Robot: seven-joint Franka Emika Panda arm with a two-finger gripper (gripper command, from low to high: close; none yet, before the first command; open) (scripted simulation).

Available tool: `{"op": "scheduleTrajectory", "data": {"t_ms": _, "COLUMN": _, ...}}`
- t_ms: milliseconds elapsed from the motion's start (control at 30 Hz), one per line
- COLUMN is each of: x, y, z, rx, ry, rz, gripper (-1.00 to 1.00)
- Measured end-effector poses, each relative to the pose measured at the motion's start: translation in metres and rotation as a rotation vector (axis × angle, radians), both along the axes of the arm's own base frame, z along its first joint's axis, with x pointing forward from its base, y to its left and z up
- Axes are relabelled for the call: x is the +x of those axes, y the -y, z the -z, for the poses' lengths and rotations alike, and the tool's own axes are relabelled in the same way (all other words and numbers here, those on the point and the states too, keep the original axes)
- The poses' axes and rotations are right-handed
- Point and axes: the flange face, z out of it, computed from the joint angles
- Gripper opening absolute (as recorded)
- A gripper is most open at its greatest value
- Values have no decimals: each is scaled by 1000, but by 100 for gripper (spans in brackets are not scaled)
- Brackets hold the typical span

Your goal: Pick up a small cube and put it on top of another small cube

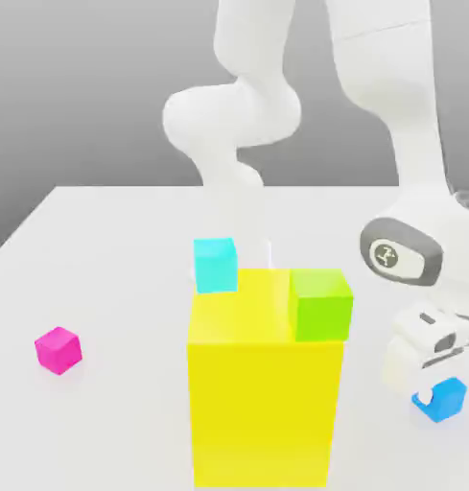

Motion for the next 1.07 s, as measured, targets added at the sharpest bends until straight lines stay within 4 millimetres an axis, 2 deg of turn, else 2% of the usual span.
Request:
{"op": "scheduleTrajectory", "data": {"t_ms": 133, "x": 1, "y": 2, "z": -44, "rx": -1, "ry": 0, "rz": 2, "gripper": -100}}
{"op": "scheduleTrajectory", "data": {"t_ms": 167, "x": 9, "y": 12, "z": -50, "rx": -2, "ry": -6, "rz": 20, "gripper": -100}}
{"op": "scheduleTrajectory", "data": {"t_ms": 233, "x": 25, "y": 23, "z": -74, "rx": 1, "ry": -12, "rz": 15, "gripper": -100}}
{"op": "scheduleTrajectory", "data": {"t_ms": 367, "x": 56, "y": 47, "z": -134, "rx": 18, "ry": -21, "rz": -21, "gripper": -100}}
{"op": "scheduleTrajectory", "data": {"t_ms": 500, "x": 73, "y": 70, "z": -198, "rx": 47, "ry": -30, "rz": -84, "gripper": -100}}
{"op": "scheduleTrajectory", "data": {"t_ms": 633, "x": 90, "y": 116, "z": -259, "rx": 34, "ry": -17, "rz": -82, "gripper": -100}}
{"op": "scheduleTrajectory", "data": {"t_ms": 767, "x": 100, "y": 179, "z": -318, "rx": 12, "ry": -4, "rz": -35, "gripper": -100}}
{"op": "scheduleTrajectory", "data": {"t_ms": 800, "x": 101, "y": 192, "z": -323, "rx": 8, "ry": -3, "rz": -17, "gripper": -100}}
{"op": "scheduleTrajectory", "data": {"t_ms": 833, "x": 103, "y": 198, "z": -317, "rx": 6, "ry": -3, "rz": -8, "gripper": -100}}
{"op": "scheduleTrajectory", "data": {"t_ms": 933, "x": 103, "y": 204, "z": -278, "rx": 4, "ry": -2, "rz": 0, "gripper": -100}}
{"op": "scheduleTrajectory", "data": {"t_ms": 967, "x": 103, "y": 204, "z": -269, "rx": 4, "ry": -2, "rz": 1, "gripper": 100}}
{"op": "scheduleTrajectory", "data": {"t_ms": 1067, "x": 103, "y": 204, "z": -269, "rx": 4, "ry": -2, "rz": 1, "gripper": 100}}
